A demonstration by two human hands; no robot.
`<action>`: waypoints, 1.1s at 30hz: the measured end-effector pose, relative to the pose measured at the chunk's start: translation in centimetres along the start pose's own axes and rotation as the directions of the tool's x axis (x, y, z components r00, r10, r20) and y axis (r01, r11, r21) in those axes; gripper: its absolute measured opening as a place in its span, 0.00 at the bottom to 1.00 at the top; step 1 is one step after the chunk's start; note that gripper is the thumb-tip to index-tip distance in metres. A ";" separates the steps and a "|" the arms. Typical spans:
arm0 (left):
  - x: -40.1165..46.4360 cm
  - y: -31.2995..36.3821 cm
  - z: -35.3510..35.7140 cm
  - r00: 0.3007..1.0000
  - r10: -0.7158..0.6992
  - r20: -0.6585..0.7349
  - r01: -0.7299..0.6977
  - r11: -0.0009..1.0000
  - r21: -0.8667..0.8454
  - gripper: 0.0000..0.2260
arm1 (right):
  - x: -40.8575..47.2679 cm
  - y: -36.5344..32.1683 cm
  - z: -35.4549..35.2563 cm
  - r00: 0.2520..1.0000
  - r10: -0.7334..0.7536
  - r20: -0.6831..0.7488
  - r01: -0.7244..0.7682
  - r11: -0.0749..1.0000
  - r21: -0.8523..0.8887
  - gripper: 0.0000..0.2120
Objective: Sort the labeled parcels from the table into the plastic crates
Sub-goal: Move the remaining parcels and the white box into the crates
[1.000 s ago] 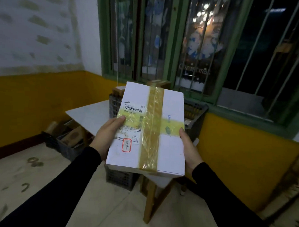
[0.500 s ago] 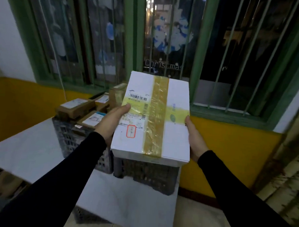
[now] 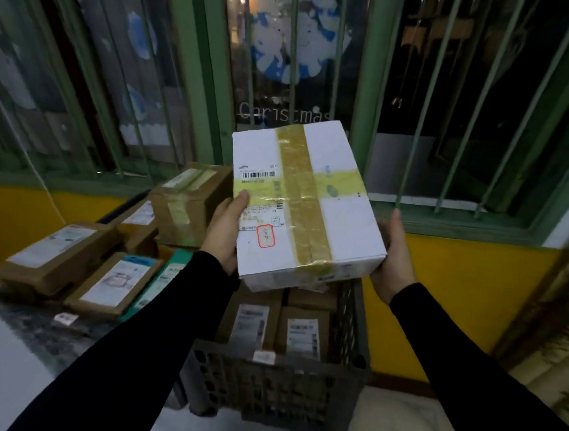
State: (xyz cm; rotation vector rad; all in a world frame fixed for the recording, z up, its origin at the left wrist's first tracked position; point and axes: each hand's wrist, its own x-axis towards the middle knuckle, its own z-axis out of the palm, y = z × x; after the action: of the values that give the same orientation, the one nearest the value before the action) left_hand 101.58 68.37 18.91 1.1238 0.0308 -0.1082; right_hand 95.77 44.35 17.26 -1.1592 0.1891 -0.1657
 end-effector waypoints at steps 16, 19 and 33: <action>8.5 1.8 -1.7 0.998 0.028 -0.062 -0.026 0.999 0.028 0.47 | 5.0 2.8 3.7 0.990 -0.133 -0.053 0.135 0.989 0.052 0.31; 9.7 4.0 -4.6 0.984 0.082 -0.156 -0.070 0.994 0.079 0.45 | 5.8 2.0 2.6 1.000 0.002 -0.021 -0.001 0.998 0.059 0.27; 8.9 -0.9 -6.4 0.971 -0.165 -0.174 0.201 0.954 0.221 0.16 | 7.7 4.0 1.6 0.983 0.131 -0.130 -0.153 0.973 -0.172 0.14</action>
State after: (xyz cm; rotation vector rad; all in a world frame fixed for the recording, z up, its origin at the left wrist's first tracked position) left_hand 110.53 73.12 14.64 1.3658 0.2666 -0.1954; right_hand 103.73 45.54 13.73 -1.3135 0.3973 -0.0908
